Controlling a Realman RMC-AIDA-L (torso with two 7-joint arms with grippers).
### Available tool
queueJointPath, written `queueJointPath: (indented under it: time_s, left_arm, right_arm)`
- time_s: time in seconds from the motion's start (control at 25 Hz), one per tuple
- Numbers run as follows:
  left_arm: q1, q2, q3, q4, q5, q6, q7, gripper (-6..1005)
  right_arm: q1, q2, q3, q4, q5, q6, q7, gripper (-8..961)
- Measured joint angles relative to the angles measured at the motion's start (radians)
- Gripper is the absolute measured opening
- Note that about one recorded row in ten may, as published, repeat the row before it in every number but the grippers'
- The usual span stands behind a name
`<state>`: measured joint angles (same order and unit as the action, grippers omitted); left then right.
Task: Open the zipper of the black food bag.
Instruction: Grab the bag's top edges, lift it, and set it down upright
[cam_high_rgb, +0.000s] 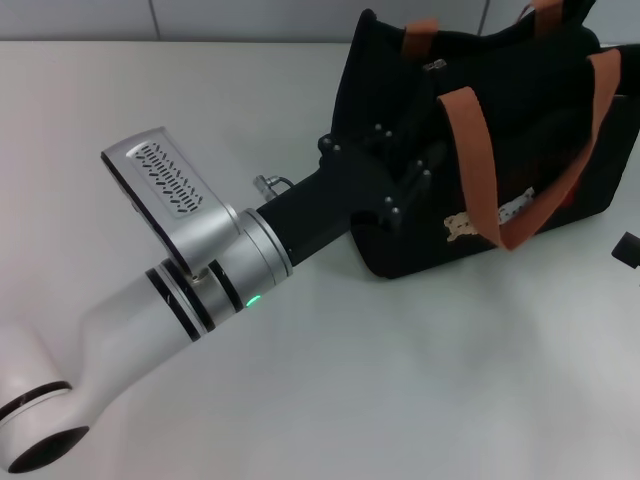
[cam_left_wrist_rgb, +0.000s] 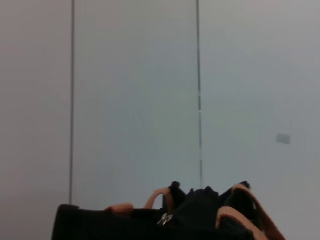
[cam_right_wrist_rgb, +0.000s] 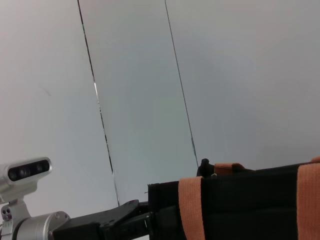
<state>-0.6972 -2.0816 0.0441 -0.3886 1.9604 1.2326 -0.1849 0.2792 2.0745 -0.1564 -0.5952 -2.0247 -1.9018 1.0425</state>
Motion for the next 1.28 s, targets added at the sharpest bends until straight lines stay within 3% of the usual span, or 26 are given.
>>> queueJointPath:
  time_s: [0.04,0.16,0.56,0.72,1.04,1.24,1.28]
  left_arm:
    - [0.003,0.0,-0.009,0.0,0.0,-0.005,0.001,480]
    - [0.013,0.0,-0.027,-0.001,0.001,-0.013,-0.001,241]
    - [0.028,0.01,-0.037,0.008,0.036,0.003,-0.062,197]
    - [0.03,0.031,-0.04,0.019,0.07,0.039,-0.09,192]
    - [0.024,0.141,-0.129,0.055,0.23,0.191,-0.211,184]
    - [0.003,0.219,-0.299,0.045,0.44,0.244,-0.296,180]
    - [-0.006,0.247,-0.397,0.022,0.556,0.229,-0.328,179]
  right_arm:
    - [0.0,0.0,0.0,0.0,0.0,0.002,0.0,830]
    - [0.0,0.001,0.0,0.0,0.001,0.004,0.0,830]
    - [-0.011,0.003,0.002,0.0,0.04,0.004,0.001,830]
    - [-0.011,0.002,0.002,0.0,0.045,0.001,0.002,830]
    - [-0.011,0.003,0.004,0.0,0.051,0.001,0.046,830]
    - [-0.002,0.003,0.012,0.0,0.051,0.003,0.075,829]
    - [0.002,0.002,0.012,0.002,0.051,0.003,0.079,829]
